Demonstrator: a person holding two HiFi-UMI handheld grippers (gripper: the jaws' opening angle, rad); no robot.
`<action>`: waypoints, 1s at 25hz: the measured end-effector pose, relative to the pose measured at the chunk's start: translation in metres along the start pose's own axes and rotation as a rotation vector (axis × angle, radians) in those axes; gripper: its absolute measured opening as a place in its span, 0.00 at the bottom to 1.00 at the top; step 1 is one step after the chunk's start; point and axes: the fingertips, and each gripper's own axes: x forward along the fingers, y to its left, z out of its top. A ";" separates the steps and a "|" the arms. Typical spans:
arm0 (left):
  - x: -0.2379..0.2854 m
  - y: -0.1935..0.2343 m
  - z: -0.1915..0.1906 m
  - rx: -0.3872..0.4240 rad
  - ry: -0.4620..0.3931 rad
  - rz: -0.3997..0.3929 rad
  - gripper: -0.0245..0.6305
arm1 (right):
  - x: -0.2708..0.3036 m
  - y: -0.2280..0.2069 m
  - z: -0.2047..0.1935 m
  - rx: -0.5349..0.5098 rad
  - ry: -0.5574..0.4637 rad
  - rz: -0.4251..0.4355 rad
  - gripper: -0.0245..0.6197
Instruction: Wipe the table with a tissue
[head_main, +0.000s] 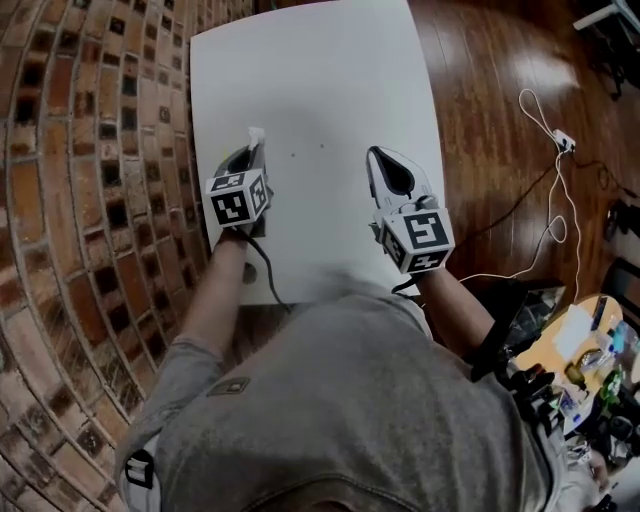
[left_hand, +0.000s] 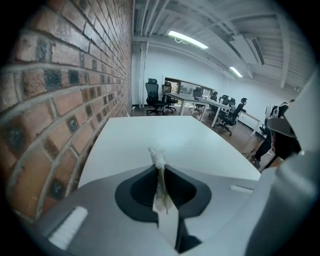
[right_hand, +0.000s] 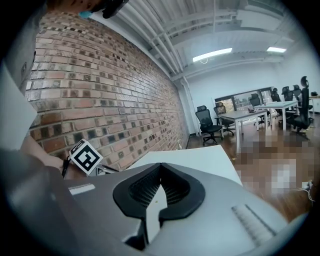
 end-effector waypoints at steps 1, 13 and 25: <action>-0.007 -0.002 -0.004 -0.002 -0.006 0.002 0.09 | -0.003 0.003 -0.001 -0.003 0.000 0.003 0.06; -0.027 -0.010 -0.040 -0.030 0.025 0.011 0.09 | -0.016 0.017 -0.006 -0.031 0.012 0.023 0.06; 0.020 -0.007 -0.077 0.001 0.179 0.003 0.09 | -0.003 -0.001 -0.022 -0.002 0.052 -0.022 0.06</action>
